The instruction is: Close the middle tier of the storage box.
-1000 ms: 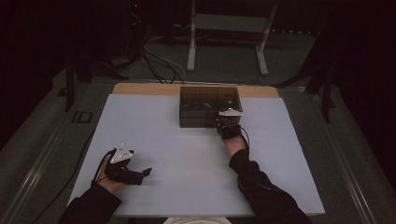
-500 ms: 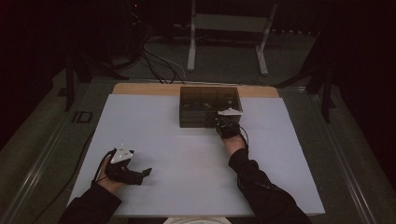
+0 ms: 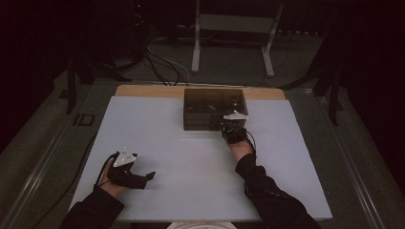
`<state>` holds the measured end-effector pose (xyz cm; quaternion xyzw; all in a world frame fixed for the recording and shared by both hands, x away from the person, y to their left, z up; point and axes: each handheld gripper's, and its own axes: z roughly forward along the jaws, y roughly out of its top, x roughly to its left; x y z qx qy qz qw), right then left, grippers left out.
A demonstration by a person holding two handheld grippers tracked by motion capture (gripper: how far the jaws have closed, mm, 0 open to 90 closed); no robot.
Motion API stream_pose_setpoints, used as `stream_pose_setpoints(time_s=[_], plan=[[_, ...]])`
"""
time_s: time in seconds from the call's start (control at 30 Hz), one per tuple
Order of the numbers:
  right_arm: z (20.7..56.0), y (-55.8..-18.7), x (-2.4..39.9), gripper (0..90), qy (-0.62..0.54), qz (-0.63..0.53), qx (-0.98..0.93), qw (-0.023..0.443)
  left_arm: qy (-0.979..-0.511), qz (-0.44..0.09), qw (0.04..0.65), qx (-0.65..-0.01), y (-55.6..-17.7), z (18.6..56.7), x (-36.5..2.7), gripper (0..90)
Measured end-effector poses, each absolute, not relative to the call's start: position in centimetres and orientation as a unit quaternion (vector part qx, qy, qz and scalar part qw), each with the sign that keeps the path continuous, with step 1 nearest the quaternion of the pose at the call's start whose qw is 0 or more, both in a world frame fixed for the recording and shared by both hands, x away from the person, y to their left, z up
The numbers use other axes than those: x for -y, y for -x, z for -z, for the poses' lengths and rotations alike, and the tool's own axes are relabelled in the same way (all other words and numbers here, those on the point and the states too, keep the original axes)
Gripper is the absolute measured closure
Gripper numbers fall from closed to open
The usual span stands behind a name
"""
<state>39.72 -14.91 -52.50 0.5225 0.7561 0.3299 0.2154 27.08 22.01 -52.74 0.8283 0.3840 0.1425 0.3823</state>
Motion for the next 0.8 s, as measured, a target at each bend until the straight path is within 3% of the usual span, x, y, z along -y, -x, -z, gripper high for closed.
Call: stream_pose_setpoints(time_s=[0.37, 0.7, 0.8], plan=[[52.1, -39.1, 14.6, 57.0, -0.505, -0.33, -0.771, 0.202, -0.829, -0.142, 0.382, -0.384, -27.1, 52.8, -22.0, 1.0], [52.0, -38.8, 14.0, 14.8, -0.475, -0.343, -0.794, 0.165, -0.827, -0.144, 0.383, -0.385, -27.1, 52.7, -22.1, 1.0], [52.0, -38.7, 13.7, 6.6, -0.469, -0.341, -0.799, 0.159, -0.827, -0.143, 0.383, -0.385, -27.1, 52.7, -22.0, 1.0]])
